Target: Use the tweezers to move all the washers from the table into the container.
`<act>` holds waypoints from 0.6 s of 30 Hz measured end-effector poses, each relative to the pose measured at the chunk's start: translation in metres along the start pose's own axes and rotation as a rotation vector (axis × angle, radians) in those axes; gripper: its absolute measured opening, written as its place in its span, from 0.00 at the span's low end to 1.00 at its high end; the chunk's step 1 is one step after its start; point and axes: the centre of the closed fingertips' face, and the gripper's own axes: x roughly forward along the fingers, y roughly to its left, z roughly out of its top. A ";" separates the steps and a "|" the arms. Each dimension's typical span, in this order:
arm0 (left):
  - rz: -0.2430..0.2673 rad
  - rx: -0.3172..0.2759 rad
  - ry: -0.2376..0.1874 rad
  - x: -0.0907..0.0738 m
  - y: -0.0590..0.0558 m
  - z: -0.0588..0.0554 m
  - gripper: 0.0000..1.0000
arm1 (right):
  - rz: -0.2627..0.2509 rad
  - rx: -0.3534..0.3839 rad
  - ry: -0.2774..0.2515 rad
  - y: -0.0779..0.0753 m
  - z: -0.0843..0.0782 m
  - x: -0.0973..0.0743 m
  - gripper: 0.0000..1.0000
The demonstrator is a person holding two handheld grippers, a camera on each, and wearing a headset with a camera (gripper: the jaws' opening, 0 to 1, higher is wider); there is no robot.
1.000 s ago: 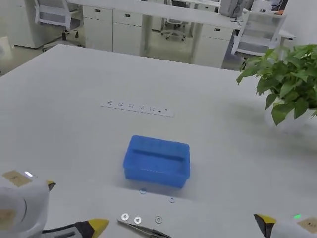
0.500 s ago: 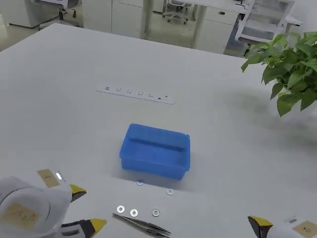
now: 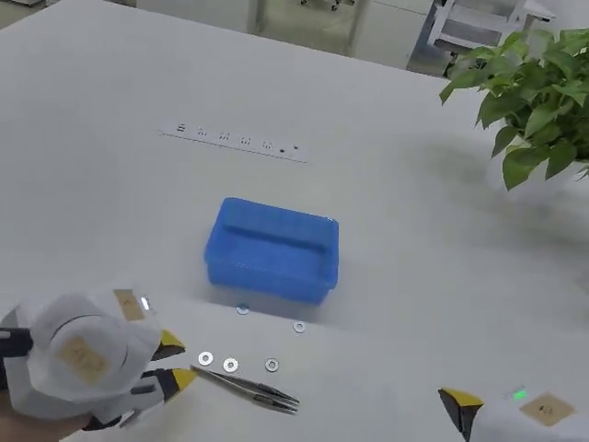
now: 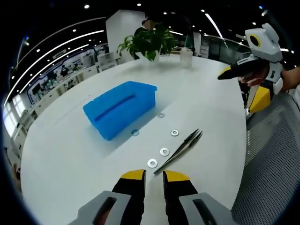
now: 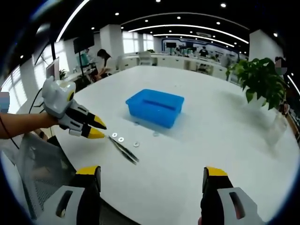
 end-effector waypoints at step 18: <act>-0.093 0.131 0.011 0.016 -0.016 -0.004 0.00 | 0.078 -0.066 0.040 0.019 0.004 0.008 0.90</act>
